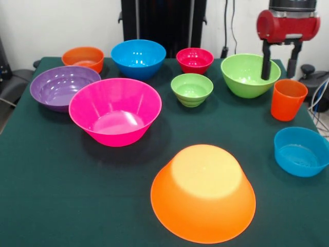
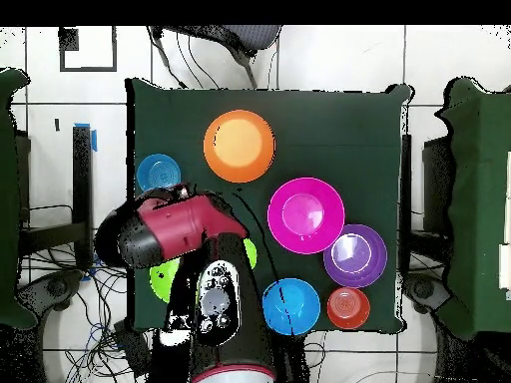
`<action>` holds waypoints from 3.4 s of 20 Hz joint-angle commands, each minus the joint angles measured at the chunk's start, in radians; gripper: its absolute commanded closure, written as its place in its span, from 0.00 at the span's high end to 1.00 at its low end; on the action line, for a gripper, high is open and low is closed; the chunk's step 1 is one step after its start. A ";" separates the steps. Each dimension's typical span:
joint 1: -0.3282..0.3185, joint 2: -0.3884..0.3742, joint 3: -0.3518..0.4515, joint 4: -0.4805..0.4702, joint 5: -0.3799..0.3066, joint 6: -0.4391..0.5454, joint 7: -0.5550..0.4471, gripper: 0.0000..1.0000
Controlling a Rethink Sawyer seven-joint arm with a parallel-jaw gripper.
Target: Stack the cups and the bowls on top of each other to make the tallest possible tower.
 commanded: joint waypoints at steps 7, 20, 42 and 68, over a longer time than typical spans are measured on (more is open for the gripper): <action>0.054 0.105 -0.011 0.041 -0.016 -0.022 0.189 1.00; 0.105 0.230 -0.101 -0.038 -0.022 -0.059 0.203 1.00; 0.155 0.277 -0.104 -0.056 0.041 -0.104 0.225 1.00; 0.159 0.197 -0.085 -0.035 0.062 -0.026 0.205 1.00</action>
